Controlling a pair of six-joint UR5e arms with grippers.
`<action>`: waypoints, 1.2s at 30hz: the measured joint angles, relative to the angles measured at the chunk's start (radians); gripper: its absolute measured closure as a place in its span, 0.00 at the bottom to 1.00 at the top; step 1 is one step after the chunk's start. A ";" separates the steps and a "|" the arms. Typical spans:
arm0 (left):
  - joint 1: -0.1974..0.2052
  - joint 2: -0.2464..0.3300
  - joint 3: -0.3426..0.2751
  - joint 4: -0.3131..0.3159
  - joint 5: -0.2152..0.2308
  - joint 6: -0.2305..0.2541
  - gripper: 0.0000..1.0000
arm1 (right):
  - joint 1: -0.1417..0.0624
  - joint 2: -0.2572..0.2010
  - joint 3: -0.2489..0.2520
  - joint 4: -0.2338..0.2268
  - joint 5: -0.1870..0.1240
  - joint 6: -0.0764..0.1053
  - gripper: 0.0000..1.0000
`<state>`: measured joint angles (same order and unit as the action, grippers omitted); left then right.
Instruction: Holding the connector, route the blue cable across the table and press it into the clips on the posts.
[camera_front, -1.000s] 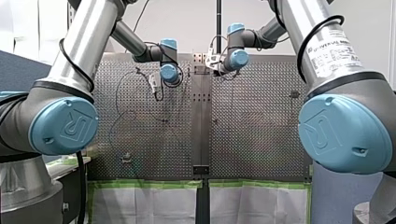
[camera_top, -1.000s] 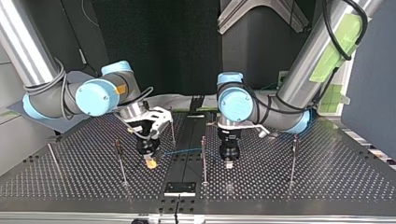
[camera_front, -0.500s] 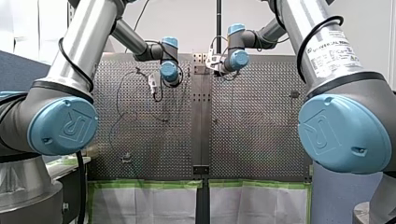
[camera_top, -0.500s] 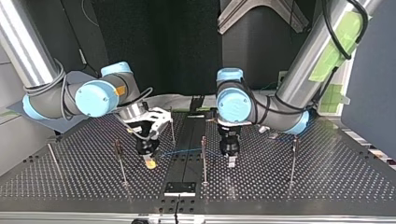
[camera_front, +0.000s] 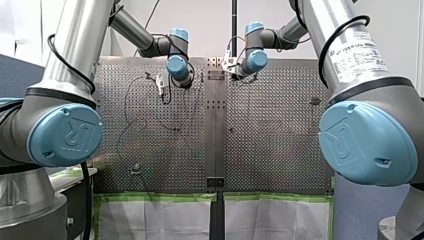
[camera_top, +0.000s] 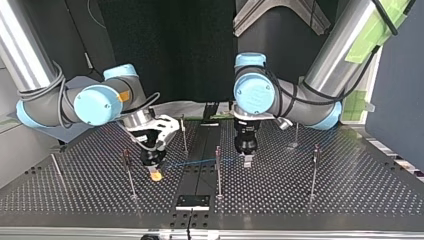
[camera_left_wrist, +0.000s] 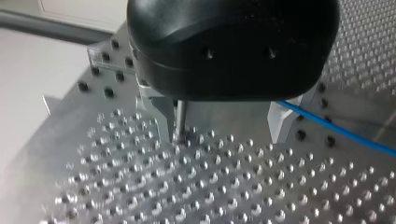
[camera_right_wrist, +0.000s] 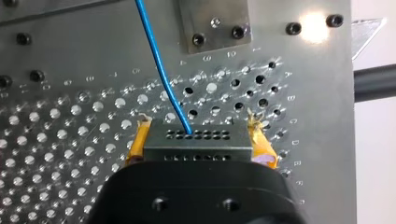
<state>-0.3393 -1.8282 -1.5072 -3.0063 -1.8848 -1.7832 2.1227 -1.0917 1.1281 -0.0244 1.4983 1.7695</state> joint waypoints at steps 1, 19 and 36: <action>-0.005 0.010 -0.008 -0.002 0.005 0.000 0.00 | -0.001 0.000 0.000 0.004 0.001 0.000 1.00; -0.067 0.146 -0.106 -0.013 0.027 0.006 0.00 | -0.008 -0.027 0.004 0.042 0.006 -0.002 1.00; -0.196 0.175 -0.113 0.046 -0.060 0.047 0.00 | -0.014 -0.040 0.031 0.046 0.023 -0.002 1.00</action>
<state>-0.5349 -1.6531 -1.6201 -2.9605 -1.9453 -1.7362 2.1090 -1.1320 1.1589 0.0213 1.5217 1.7674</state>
